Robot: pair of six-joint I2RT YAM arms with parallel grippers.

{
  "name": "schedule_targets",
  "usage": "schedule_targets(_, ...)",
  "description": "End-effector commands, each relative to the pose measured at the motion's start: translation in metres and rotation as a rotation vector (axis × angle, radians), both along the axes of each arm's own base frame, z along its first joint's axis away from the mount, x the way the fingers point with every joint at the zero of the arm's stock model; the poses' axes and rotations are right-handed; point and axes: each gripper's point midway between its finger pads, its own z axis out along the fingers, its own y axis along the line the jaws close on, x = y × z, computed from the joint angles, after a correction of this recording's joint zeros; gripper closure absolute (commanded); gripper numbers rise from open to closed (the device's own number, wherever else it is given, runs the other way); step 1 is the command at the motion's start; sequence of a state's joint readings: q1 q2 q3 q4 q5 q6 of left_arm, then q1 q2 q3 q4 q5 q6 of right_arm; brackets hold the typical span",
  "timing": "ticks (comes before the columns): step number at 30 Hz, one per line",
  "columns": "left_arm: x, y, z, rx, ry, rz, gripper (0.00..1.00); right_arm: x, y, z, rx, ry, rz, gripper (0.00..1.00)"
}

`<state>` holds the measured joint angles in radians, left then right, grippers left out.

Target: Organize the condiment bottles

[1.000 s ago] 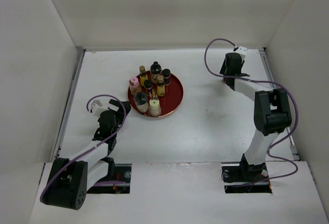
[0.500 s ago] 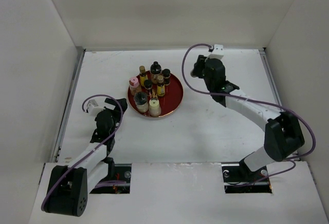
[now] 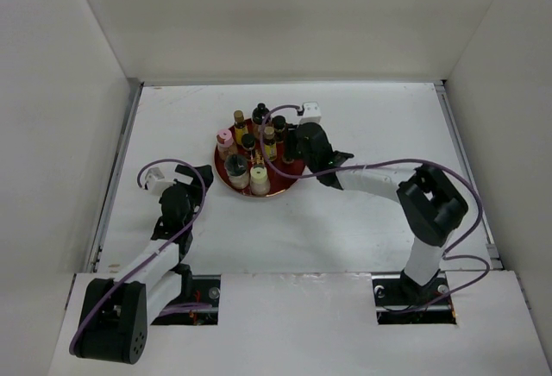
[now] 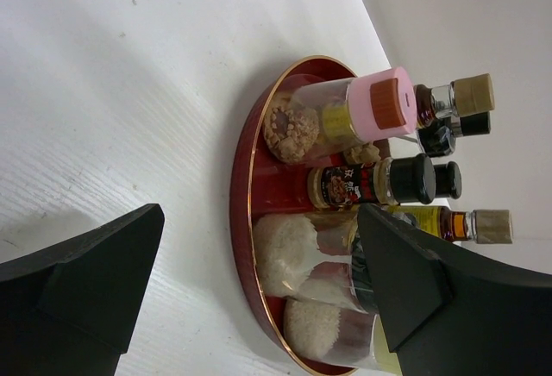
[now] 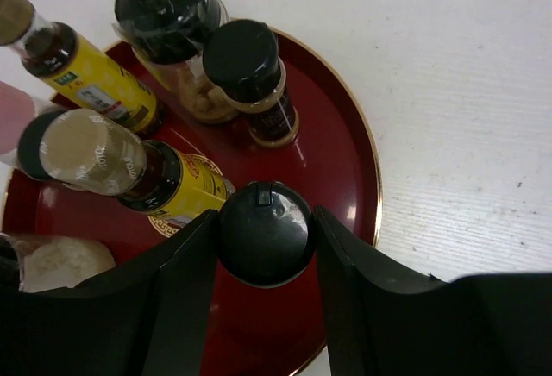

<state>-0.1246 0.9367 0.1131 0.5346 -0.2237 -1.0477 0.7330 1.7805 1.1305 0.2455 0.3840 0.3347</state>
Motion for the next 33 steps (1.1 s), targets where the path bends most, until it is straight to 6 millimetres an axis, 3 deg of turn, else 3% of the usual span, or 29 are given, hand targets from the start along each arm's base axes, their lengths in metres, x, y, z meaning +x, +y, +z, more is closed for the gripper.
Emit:
schedule_targets(1,0.003,-0.001,0.013,-0.013,-0.046,-0.003,0.0,0.017,0.016,0.034,0.079,-0.086,-0.015,0.67)
schedule_targets(7,0.004,-0.001,0.006,-0.015,-0.018,-0.006,0.0,0.018,0.018,0.016,0.011,-0.095,-0.045,0.64)
schedule_targets(14,0.004,0.0,0.004,-0.016,-0.009,0.002,0.0,0.009,0.023,0.017,0.015,-0.102,-0.034,0.35)
schedule_targets(19,0.003,0.007,-0.005,-0.006,0.043,0.033,0.0,0.003,0.018,0.038,0.041,-0.127,-0.039,0.26)
schedule_targets(26,0.001,0.014,-0.014,-0.009,0.103,0.067,0.0,-0.018,-0.009,0.078,0.093,-0.188,-0.069,0.24)
schedule_targets(29,0.0,0.018,-0.015,-0.012,0.122,0.079,0.0,-0.029,-0.031,0.087,0.114,-0.211,-0.108,0.34)
schedule_targets(32,-0.002,0.028,-0.013,0.002,0.119,0.125,0.0,-0.035,-0.071,0.089,0.133,-0.238,-0.189,0.65)
schedule_targets(33,-0.002,0.03,-0.013,0.006,0.123,0.134,0.0,-0.036,-0.081,0.088,0.137,-0.239,-0.207,0.71)
